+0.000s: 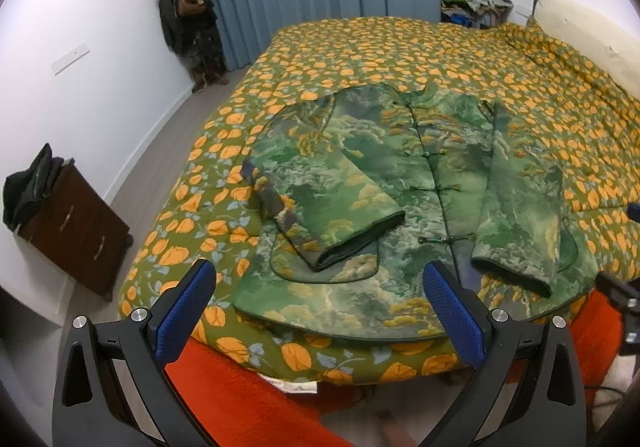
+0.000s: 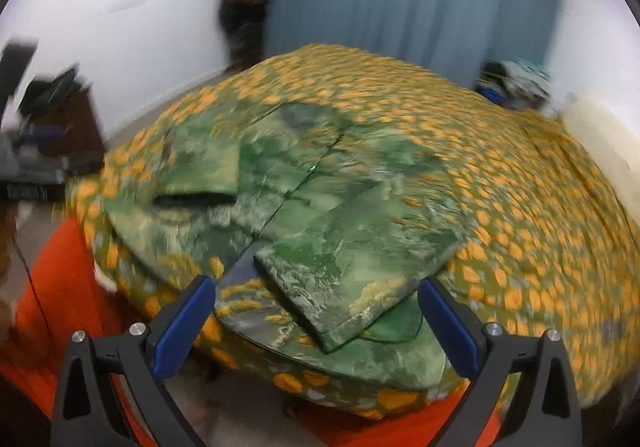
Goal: Fold large clothes
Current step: 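Grasp the folded sleeve cuff with the right tool and lift it outward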
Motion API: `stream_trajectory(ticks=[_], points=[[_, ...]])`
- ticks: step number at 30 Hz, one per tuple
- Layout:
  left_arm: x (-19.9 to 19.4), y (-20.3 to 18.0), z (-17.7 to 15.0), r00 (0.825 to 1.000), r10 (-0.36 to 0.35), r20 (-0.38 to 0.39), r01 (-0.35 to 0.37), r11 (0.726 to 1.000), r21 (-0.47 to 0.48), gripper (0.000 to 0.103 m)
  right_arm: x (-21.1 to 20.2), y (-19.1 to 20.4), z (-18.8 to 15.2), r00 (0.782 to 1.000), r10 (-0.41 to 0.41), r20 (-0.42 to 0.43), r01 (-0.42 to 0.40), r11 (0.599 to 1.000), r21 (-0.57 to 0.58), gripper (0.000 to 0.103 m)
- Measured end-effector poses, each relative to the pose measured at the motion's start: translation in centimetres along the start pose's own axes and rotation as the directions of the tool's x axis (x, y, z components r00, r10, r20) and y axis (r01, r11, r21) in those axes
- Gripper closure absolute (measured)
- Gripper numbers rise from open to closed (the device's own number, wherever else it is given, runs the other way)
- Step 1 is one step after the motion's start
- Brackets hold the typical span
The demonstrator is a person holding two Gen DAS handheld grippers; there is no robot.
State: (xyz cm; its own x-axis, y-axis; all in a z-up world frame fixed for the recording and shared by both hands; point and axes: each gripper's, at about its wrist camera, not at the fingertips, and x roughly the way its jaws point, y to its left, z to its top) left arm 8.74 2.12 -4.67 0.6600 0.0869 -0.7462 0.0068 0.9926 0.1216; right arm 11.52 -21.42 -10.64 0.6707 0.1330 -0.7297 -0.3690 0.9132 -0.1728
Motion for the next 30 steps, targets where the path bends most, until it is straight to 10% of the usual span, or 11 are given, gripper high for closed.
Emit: stream_trajectory(ticks=[10, 15, 17, 24, 30], points=[[-0.5, -0.1, -0.4, 1.000, -0.006, -0.005, 0.006, 1.000, 0.007, 0.000, 13.0, 3.1, -0.8, 0.987, 0.063, -0.149, -0.094, 0.972, -0.213, 0.001], [-0.1, 0.2, -0.8, 1.000, 0.007, -0.014, -0.006, 1.000, 0.006, 0.000, 16.4, 1.0, -2.0, 0.971, 0.087, -0.223, -0.101, 0.994, -0.052, 0.058], [0.5, 0.2, -0.9, 1.000, 0.007, -0.029, -0.007, 1.000, 0.003, 0.000, 15.6, 0.1, -1.8, 0.972, 0.091, -0.215, -0.090, 0.996, 0.015, 0.092], [1.0, 0.1, -0.7, 1.000, 0.002, -0.029, -0.002, 1.000, 0.012, 0.000, 4.9, -6.0, 1.0, 0.999, -0.036, 0.000, 0.035, 0.984, 0.173, 0.094], [1.9, 0.1, -0.1, 1.000, -0.011, -0.025, 0.012, 1.000, 0.028, 0.000, -3.3, -17.8, 1.4, 0.943, -0.323, 0.075, 0.281, 0.898, 0.338, 0.094]])
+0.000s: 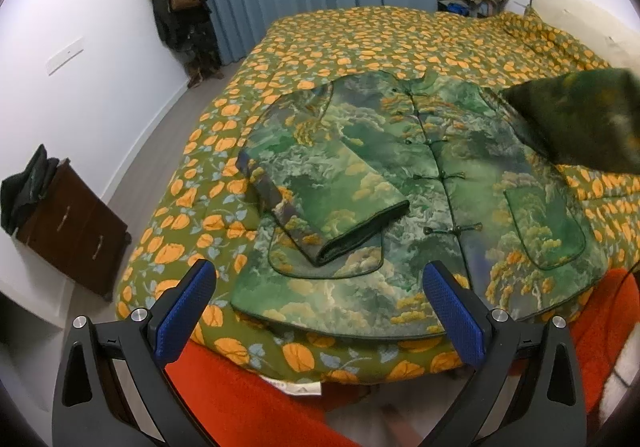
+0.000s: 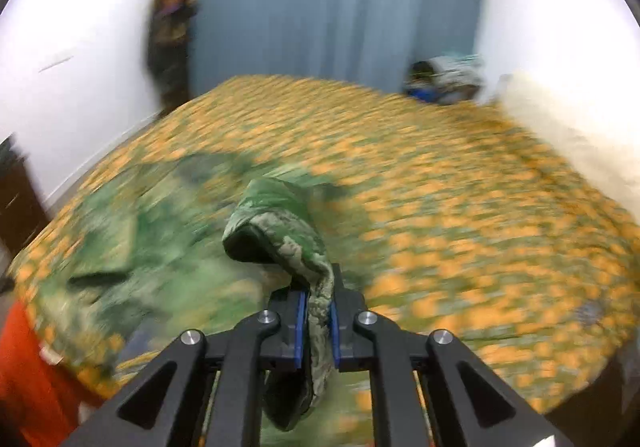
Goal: Fold large clothes
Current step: 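Grasp the folded sleeve cuff with the right tool and lift it outward, then grasp the other sleeve with the left tool and unfold it outward while the right tool lays its sleeve flat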
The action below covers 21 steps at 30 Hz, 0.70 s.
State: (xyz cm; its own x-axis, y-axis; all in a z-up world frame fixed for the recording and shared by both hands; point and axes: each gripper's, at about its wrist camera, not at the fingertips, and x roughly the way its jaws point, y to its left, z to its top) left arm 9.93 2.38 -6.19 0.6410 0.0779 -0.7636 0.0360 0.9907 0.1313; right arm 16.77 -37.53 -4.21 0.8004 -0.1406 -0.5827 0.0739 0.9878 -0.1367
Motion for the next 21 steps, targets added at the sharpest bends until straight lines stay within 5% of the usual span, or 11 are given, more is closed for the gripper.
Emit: stream_trajectory(ticks=[7, 9, 12, 16, 21], points=[[0.6, 0.8, 1.2, 0.995, -0.071, 0.071, 0.066, 0.995, 0.079, 0.000, 4.0, -12.9, 0.6, 0.973, -0.212, -0.094, 0.222, 0.968, 0.115, 0.091], [1.0, 1.0, 1.6, 0.993, -0.075, 0.094, 0.062, 0.989, 0.132, 0.000, 4.8, -15.2, 0.0, 0.948, -0.293, -0.123, 0.308, 0.944, 0.120, 0.069], [2.4, 1.6, 2.1, 0.990, -0.098, 0.101, 0.076, 0.977, 0.200, 0.000, 4.1, -17.1, -1.2, 0.931, -0.346, -0.118, 0.362, 0.915, 0.179, 0.053], [5.7, 1.6, 2.9, 0.977, -0.214, 0.021, 0.198, 0.933, 0.302, 0.000, 1.5, -15.1, -3.3, 0.944, -0.313, -0.109, 0.329, 0.923, 0.200, 0.053], [11.3, -2.7, 2.7, 0.975, -0.217, -0.047, 0.210, 0.835, 0.508, 0.000, 0.3, -8.3, -5.7, 0.982, -0.160, -0.101, 0.178, 0.962, 0.207, 0.053]])
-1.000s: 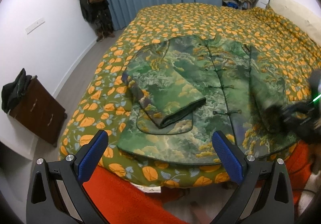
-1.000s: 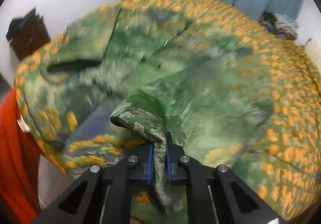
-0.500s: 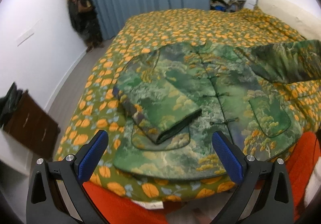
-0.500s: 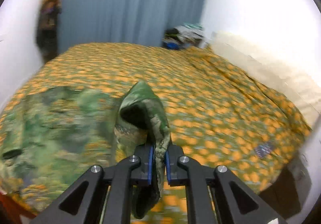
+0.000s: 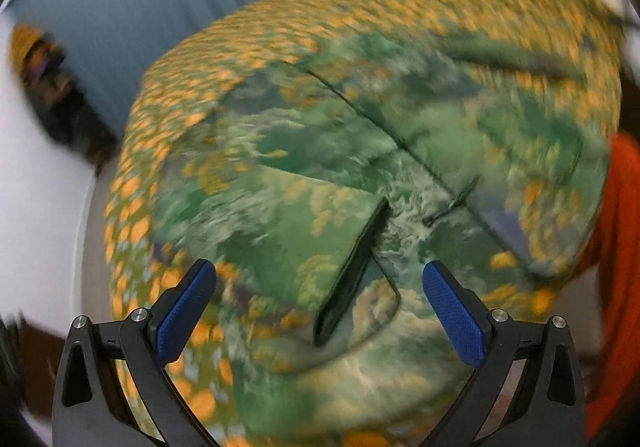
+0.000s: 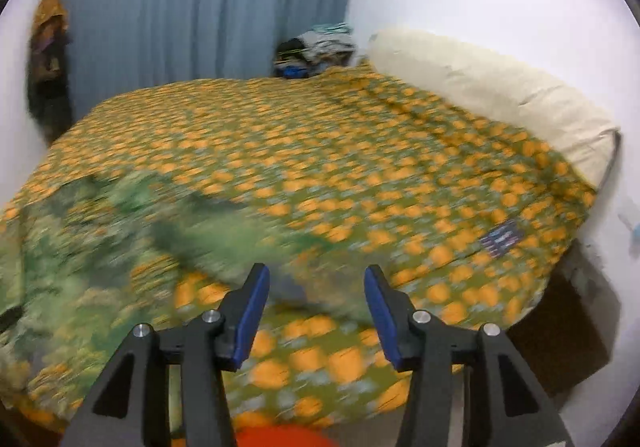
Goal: Fold large clothes
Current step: 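Grasp the other sleeve with the left tool and unfold it outward while the right tool lays its sleeve flat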
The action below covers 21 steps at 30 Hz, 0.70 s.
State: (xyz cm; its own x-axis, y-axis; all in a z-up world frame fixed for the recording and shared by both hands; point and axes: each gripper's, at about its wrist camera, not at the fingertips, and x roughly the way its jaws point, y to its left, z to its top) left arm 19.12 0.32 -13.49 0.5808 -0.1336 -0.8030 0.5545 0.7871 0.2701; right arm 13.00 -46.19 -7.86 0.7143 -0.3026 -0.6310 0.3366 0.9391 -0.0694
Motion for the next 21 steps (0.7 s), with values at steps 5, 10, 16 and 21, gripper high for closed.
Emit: stream_trajectory(ticks=[5, 10, 16, 21], points=[[7.4, 1.3, 0.2, 0.992, -0.021, -0.125, 0.019, 1.000, -0.012, 0.018, -2.2, 6.3, -2.3, 0.984, 0.179, -0.002, -0.179, 0.984, 0.022, 0.053], [8.4, 4.0, -0.9, 0.977, -0.160, -0.143, 0.137, 0.978, -0.158, 0.092, -4.6, 11.7, -3.1, 0.961, 0.277, 0.013, -0.276, 0.960, -0.054, 0.053], [-0.6, 11.0, -0.7, 0.990, -0.122, 0.072, 0.139, 0.930, -0.339, 0.094, -6.8, 15.8, -3.1, 0.946, 0.320, 0.059, -0.306, 0.937, -0.170, 0.053], [-7.4, 22.1, -3.0, 0.984, 0.057, 0.167, 0.049, 0.821, -0.569, 0.093, -7.0, 16.5, -2.6, 0.933, 0.356, 0.062, -0.341, 0.924, -0.171, 0.053]])
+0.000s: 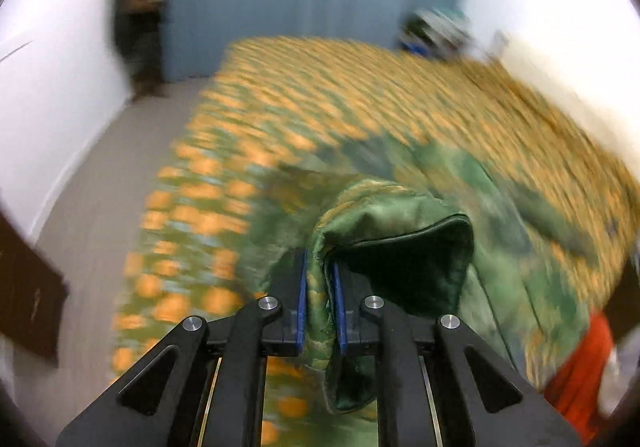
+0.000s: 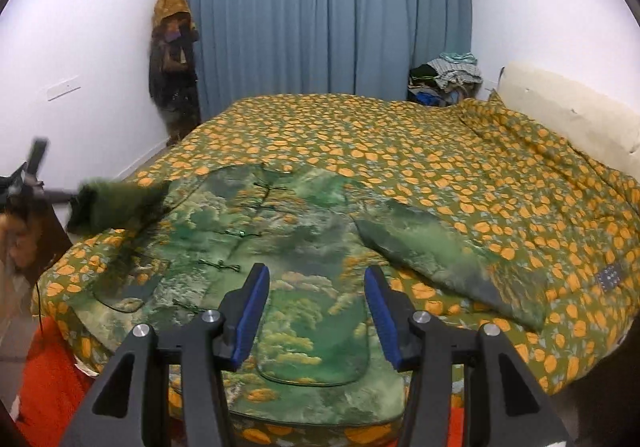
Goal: Fold large clothes
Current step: 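Grasp the other sleeve with the left tool and unfold it outward while the right tool lays its sleeve flat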
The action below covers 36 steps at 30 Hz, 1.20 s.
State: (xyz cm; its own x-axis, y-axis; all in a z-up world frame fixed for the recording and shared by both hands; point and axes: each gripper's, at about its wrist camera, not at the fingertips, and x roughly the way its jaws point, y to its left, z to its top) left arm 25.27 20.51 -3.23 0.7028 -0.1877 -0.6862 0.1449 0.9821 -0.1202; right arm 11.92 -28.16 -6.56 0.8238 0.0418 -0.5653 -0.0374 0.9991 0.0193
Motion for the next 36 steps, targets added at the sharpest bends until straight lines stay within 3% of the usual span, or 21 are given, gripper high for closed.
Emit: stream_trajectory(ticks=[4, 7, 8, 9, 11, 12, 13, 15, 18, 20, 22, 23, 27, 30, 34, 35, 36], points=[[-1.9, 8.7, 1.0, 0.988, 0.154, 0.030, -0.146, 0.972, -0.182, 0.089, -0.2, 0.5, 0.0, 1.000, 0.004, 0.011, -0.004, 1.000, -0.011, 0.053], [-2.1, 14.4, -0.2, 0.952, 0.304, -0.022, -0.297, 0.911, -0.287, 0.071, -0.2, 0.6, -0.4, 1.000, 0.008, 0.000, -0.008, 1.000, -0.011, 0.053], [-2.2, 16.5, -1.1, 0.935, 0.351, -0.052, -0.348, 0.879, -0.327, 0.057, -0.2, 0.6, -0.5, 1.000, 0.011, -0.006, -0.011, 1.000, -0.009, 0.053], [-2.4, 17.5, -1.8, 0.924, 0.377, -0.066, -0.375, 0.856, -0.354, 0.047, -0.2, 0.6, -0.6, 1.000, 0.012, -0.012, -0.012, 1.000, -0.010, 0.053], [-3.0, 19.3, -3.9, 0.909, 0.407, -0.094, -0.407, 0.813, -0.417, 0.040, 0.0, 0.4, -0.7, 1.000, 0.004, -0.021, -0.005, 1.000, -0.009, 0.053], [-2.8, 19.5, -4.7, 0.912, 0.398, -0.102, -0.401, 0.809, -0.429, 0.038, 0.1, 0.2, -0.8, 1.000, 0.002, -0.027, -0.002, 1.000, -0.005, 0.051], [-2.9, 19.4, -5.5, 0.919, 0.378, -0.110, -0.387, 0.812, -0.437, 0.037, 0.2, 0.1, -0.8, 0.999, -0.001, -0.033, 0.000, 1.000, -0.003, 0.047], [-3.0, 17.8, -7.3, 0.944, 0.309, -0.119, -0.329, 0.843, -0.425, 0.030, 0.6, -0.6, -1.2, 0.999, -0.018, -0.047, 0.018, 1.000, 0.008, 0.029], [-2.2, 12.3, -9.4, 0.978, 0.147, -0.147, -0.191, 0.916, -0.352, 0.016, 1.6, -2.0, -2.0, 0.995, -0.038, -0.089, 0.040, 0.999, 0.017, 0.029], [-0.9, 7.5, -11.2, 0.982, 0.000, -0.190, -0.054, 0.958, -0.281, 0.009, 3.2, -3.5, -3.1, 0.987, -0.048, -0.156, 0.052, 0.998, 0.022, 0.029], [1.2, 3.4, -12.4, 0.965, -0.086, -0.248, 0.030, 0.975, -0.222, 0.008, 4.5, -4.9, -4.5, 0.975, -0.051, -0.214, 0.059, 0.998, 0.031, 0.029], [2.7, 1.1, -13.5, 0.947, -0.125, -0.296, 0.069, 0.979, -0.193, 0.008, 5.4, -5.8, -5.4, 0.966, -0.057, -0.254, 0.068, 0.997, 0.034, 0.029], [7.4, -2.5, -15.9, 0.899, -0.120, -0.422, 0.065, 0.988, -0.142, 0.008, 8.0, -9.3, -9.0, 0.921, -0.058, -0.384, 0.093, 0.993, 0.074, 0.029], [9.4, -2.8, -16.7, 0.864, -0.154, -0.479, 0.082, 0.982, -0.169, 0.008, 9.3, -11.2, -10.8, 0.898, 0.003, -0.441, 0.067, 0.987, 0.144, 0.029], [9.9, -3.2, -16.9, 0.854, -0.176, -0.490, 0.108, 0.981, -0.164, 0.006, 11.8, -11.4, -12.2, 0.868, 0.098, -0.486, -0.006, 0.982, 0.186, 0.029], [9.9, -3.3, -16.9, 0.854, -0.180, -0.488, 0.112, 0.980, -0.166, 0.011, 12.5, -11.0, -12.4, 0.864, 0.117, -0.490, -0.028, 0.982, 0.186, 0.029], [10.4, -3.3, -16.8, 0.852, -0.191, -0.487, 0.122, 0.978, -0.171, 0.026, 13.2, -10.6, -12.5, 0.858, 0.134, -0.495, -0.048, 0.982, 0.182, 0.029]])
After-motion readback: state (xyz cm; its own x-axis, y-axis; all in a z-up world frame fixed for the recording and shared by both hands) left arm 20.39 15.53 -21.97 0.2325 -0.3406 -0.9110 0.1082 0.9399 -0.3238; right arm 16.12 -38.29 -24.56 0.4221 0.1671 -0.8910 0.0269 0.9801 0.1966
